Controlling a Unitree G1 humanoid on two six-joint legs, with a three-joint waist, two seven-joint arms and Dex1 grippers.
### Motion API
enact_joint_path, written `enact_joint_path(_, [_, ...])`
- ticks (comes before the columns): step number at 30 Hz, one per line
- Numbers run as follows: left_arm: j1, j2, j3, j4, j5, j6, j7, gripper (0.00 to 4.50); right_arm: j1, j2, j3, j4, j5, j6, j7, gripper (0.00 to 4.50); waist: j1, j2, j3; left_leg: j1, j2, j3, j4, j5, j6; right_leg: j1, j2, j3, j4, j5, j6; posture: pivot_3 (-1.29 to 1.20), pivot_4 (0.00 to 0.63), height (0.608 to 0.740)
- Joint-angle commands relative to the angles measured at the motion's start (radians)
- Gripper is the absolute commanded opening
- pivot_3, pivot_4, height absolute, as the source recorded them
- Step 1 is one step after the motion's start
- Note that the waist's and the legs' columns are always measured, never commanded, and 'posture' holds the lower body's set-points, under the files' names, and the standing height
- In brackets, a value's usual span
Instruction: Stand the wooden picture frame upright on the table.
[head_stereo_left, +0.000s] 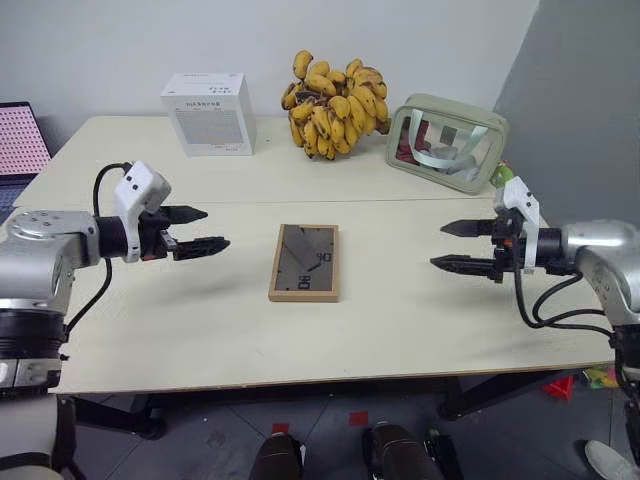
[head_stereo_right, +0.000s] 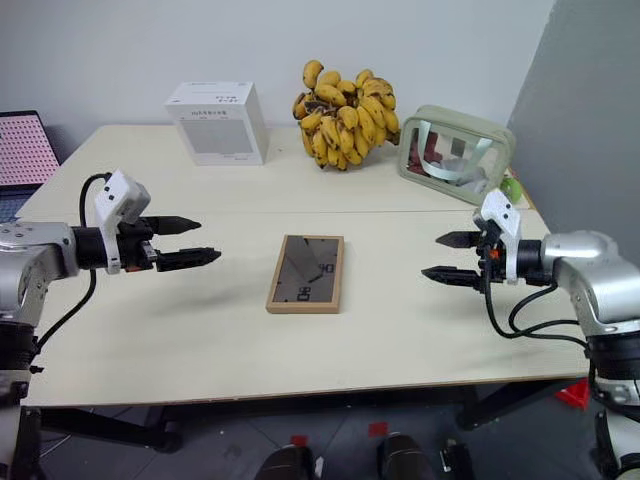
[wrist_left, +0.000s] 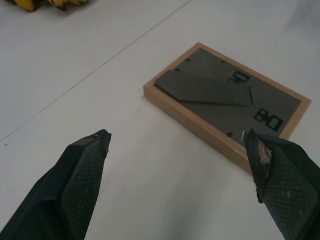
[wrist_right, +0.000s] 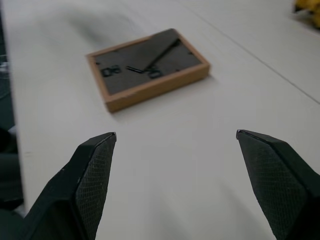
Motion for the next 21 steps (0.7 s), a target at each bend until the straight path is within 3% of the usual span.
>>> enact_joint_path(1, [-0.091,-0.010,-0.002,0.097,0.055,-0.100,-0.002,4.50,-0.029,0.008,0.017,0.052,-0.064,-0.087,-0.004,4.07,0.000,0.000,0.000,-0.002,0.000,0.000,0.000,0.000,0.000,-0.001,0.000,0.000,0.000,0.000,0.000,0.00,0.150,0.740])
enact_joint_path(8, [-0.136,-0.076,0.029,0.114,0.045,-0.083,0.053,4.50,-0.069,0.099,0.005,0.133,-0.134,-0.141,-0.130,4.07,0.008,-0.001,0.000,-0.008,-0.001,0.000,0.003,0.000,0.000,-0.005,-0.001,0.000,0.000,0.001,0.002,0.00,0.150,0.740])
enact_joint_path(13, [-0.103,-0.181,0.072,0.082,0.029,-0.044,0.176,3.87,-0.098,0.232,0.002,0.210,-0.184,-0.167,-0.285,3.22,0.005,-0.001,0.000,-0.008,0.000,-0.002,0.003,0.000,0.000,-0.006,0.001,-0.001,0.002,0.004,0.007,0.00,0.150,0.740])
enact_joint_path(21, [-0.124,-0.365,0.103,0.215,0.146,-0.150,0.603,2.05,-0.141,0.472,0.026,0.422,-0.344,-0.323,-0.611,1.18,0.006,-0.001,0.000,-0.009,0.000,-0.002,0.004,0.000,0.000,-0.005,0.001,0.000,0.002,0.006,0.009,0.00,0.150,0.740])
